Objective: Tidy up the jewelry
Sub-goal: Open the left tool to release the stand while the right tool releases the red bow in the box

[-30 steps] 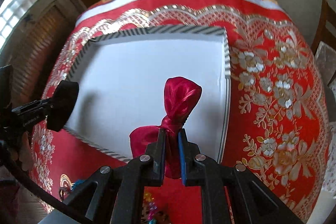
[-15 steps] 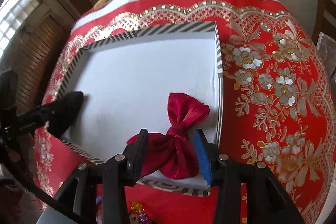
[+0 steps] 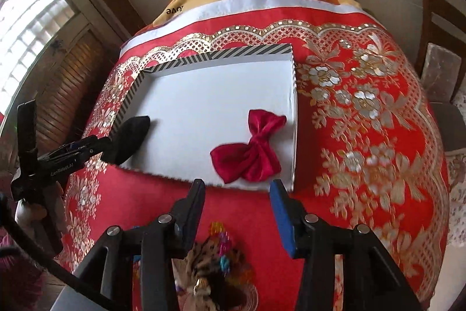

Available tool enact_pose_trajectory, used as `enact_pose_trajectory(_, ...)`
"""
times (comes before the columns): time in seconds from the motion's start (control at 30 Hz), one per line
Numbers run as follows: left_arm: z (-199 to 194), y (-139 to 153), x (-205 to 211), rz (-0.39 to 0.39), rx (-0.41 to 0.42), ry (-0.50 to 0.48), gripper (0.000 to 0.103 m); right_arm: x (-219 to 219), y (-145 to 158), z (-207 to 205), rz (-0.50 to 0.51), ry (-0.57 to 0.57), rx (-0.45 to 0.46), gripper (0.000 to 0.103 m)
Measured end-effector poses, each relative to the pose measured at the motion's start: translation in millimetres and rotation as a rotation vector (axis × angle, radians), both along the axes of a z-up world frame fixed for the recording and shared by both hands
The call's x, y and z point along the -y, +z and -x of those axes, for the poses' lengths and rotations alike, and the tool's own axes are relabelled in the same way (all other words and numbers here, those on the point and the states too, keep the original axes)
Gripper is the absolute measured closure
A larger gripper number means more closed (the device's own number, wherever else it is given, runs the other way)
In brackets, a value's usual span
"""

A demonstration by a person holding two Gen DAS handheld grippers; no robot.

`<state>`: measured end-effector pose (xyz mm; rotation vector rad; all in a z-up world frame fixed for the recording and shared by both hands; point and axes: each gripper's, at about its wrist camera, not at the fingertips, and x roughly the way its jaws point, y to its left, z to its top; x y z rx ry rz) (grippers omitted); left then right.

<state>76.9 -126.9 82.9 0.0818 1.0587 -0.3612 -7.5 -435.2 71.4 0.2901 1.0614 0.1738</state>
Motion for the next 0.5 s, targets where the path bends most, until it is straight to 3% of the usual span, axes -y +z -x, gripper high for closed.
enact_pose_trajectory(0.27, 36, 12, -21, 0.143, -0.064, -0.062, 0.042, -8, 9, 47, 0.01, -0.037, 0.014, 0.046)
enact_pose_trajectory(0.5, 72, 20, -34, 0.169, -0.082, -0.126, 0.042, -9, 7, 86, -0.013, -0.084, 0.014, 0.045)
